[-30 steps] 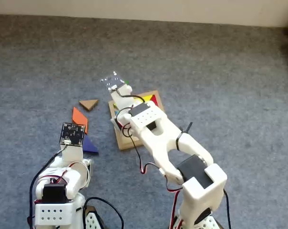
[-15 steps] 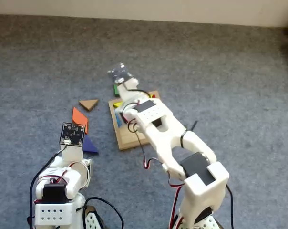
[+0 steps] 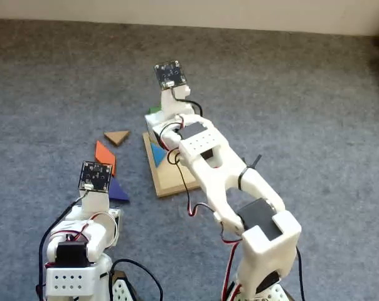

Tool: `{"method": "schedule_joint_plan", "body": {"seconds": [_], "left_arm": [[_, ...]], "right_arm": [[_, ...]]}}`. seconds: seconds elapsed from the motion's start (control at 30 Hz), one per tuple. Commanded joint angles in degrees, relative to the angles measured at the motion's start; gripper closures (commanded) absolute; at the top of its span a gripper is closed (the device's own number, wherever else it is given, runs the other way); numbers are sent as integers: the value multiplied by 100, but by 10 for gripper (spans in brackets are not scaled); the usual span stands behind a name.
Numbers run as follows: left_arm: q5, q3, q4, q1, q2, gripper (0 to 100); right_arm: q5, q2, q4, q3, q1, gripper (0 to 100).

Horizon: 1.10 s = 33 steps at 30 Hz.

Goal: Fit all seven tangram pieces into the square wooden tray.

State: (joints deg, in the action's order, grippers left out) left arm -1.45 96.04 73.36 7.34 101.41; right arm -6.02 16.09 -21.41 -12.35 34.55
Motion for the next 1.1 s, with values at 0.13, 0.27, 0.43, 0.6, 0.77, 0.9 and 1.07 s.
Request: {"method": "schedule_joint_plan", "body": {"seconds": [0.13, 0.27, 0.43, 0.6, 0.77, 0.9, 1.07], "left_arm": [[-26, 110, 26, -101, 268, 860], [-26, 110, 26, -101, 268, 860], [-26, 110, 26, -101, 268, 860], [-26, 110, 26, -101, 268, 860], [-26, 110, 26, -101, 268, 860], [-26, 110, 26, -101, 268, 860], [-26, 110, 26, -101, 268, 860]], "right_arm": [[-70, 1332, 532, 1411, 145, 700], [-70, 2281, 523, 2281, 84, 710], [-44, 2853, 488, 2844, 22, 732], [-35, 2853, -286, 2923, -4, 900], [-35, 2835, -655, 2923, -13, 991], [440, 2563, -655, 2888, -4, 992], [879, 1763, -655, 2536, -4, 992]]}}
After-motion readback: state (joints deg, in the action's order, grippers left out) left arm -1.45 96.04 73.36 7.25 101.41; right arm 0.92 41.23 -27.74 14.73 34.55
